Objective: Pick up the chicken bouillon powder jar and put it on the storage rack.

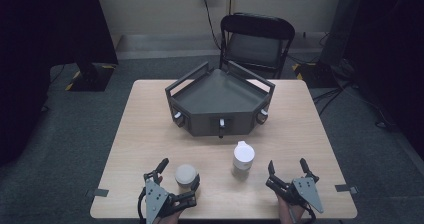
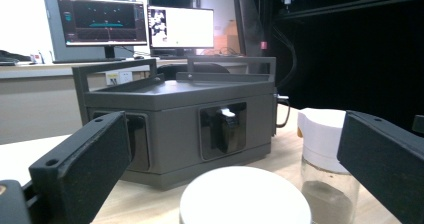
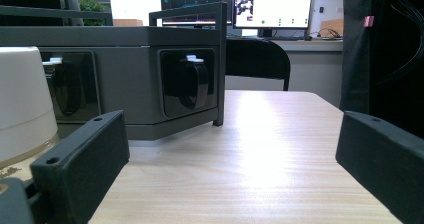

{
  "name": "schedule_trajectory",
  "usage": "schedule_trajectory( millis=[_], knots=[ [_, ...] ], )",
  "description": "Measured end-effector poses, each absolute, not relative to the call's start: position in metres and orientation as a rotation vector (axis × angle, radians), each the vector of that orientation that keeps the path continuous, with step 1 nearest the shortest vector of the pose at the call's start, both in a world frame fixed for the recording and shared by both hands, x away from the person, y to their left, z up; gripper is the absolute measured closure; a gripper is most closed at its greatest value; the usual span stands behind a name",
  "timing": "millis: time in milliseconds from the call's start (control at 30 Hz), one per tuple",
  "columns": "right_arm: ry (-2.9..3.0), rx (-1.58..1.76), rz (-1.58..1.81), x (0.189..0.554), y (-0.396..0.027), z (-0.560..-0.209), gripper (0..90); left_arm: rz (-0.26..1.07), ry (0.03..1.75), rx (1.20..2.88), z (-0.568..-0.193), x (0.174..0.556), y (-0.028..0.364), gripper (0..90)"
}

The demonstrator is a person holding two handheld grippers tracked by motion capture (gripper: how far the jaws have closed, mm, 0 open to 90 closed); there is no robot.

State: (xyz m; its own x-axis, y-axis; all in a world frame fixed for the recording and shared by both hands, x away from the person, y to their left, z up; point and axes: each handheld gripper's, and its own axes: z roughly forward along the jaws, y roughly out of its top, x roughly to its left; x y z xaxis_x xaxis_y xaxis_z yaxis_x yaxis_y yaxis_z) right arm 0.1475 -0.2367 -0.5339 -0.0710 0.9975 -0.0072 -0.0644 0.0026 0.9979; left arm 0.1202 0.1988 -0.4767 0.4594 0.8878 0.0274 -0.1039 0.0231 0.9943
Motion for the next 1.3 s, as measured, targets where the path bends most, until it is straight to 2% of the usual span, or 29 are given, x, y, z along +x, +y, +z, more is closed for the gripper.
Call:
schedule_trajectory(
  millis=[133, 633, 1133, 1300],
  knots=[
    [1.215, 1.124, 1.287, 0.147, -0.237, -0.534, 0.0, 0.899, 0.777, 1.340, -0.479, 0.120, 0.199, 0.6],
    [1.214, 1.124, 1.286, 0.147, -0.236, -0.534, 0.0, 0.829, 0.821, 1.403, -0.494, 0.125, 0.201, 11.1],
    [1.214, 1.124, 1.286, 0.147, -0.236, -0.534, 0.0, 0.792, 0.843, 1.432, -0.503, 0.130, 0.201, 28.4],
    [1.214, 1.124, 1.286, 0.147, -0.236, -0.534, 0.0, 0.791, 0.846, 1.432, -0.504, 0.131, 0.202, 31.4]
  ],
)
